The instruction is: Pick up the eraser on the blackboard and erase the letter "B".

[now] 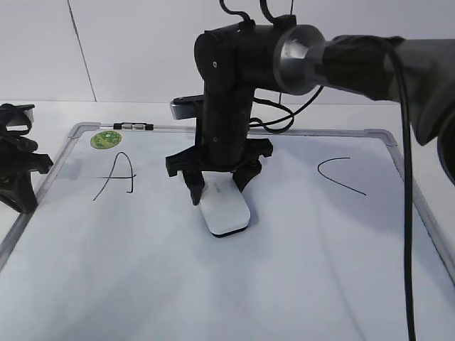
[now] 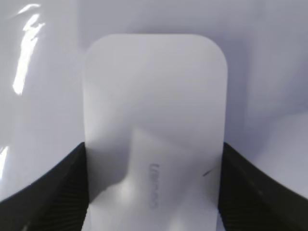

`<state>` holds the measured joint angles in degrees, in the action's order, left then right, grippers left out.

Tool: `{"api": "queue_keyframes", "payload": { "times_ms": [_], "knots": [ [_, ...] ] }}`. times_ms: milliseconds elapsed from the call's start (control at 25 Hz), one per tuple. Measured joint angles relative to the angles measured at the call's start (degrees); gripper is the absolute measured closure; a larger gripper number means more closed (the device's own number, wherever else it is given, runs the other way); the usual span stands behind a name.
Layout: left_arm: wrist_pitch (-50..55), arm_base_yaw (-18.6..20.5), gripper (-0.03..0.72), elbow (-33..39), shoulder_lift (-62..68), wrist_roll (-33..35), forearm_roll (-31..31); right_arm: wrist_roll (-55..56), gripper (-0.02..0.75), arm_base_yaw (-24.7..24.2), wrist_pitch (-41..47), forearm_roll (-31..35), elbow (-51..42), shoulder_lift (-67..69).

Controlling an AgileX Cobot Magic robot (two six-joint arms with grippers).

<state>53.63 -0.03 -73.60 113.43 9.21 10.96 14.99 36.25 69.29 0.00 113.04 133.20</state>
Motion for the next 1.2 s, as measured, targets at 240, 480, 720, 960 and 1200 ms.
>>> {"api": "queue_keyframes", "payload": {
  "times_ms": [240,480,720,960,1200],
  "knots": [
    [-0.13,0.00,0.670,0.00,0.00,0.00,0.00,-2.07,0.179,0.47,0.00,2.85,0.00,0.00],
    [0.04,0.00,0.670,0.00,0.00,0.00,-0.20,-5.54,0.179,4.59,0.00,2.45,0.00,0.04],
    [0.04,0.00,0.670,0.00,0.00,0.00,-0.20,-6.76,0.180,13.45,0.00,5.94,0.00,0.13],
    [0.04,0.00,0.670,0.00,0.00,0.00,-0.20,-8.49,0.180,17.60,0.00,10.10,0.00,0.13],
    [0.04,0.00,0.670,0.00,0.00,0.00,-0.20,-8.77,0.181,15.30,0.00,11.49,0.00,0.13]
  ]
}}
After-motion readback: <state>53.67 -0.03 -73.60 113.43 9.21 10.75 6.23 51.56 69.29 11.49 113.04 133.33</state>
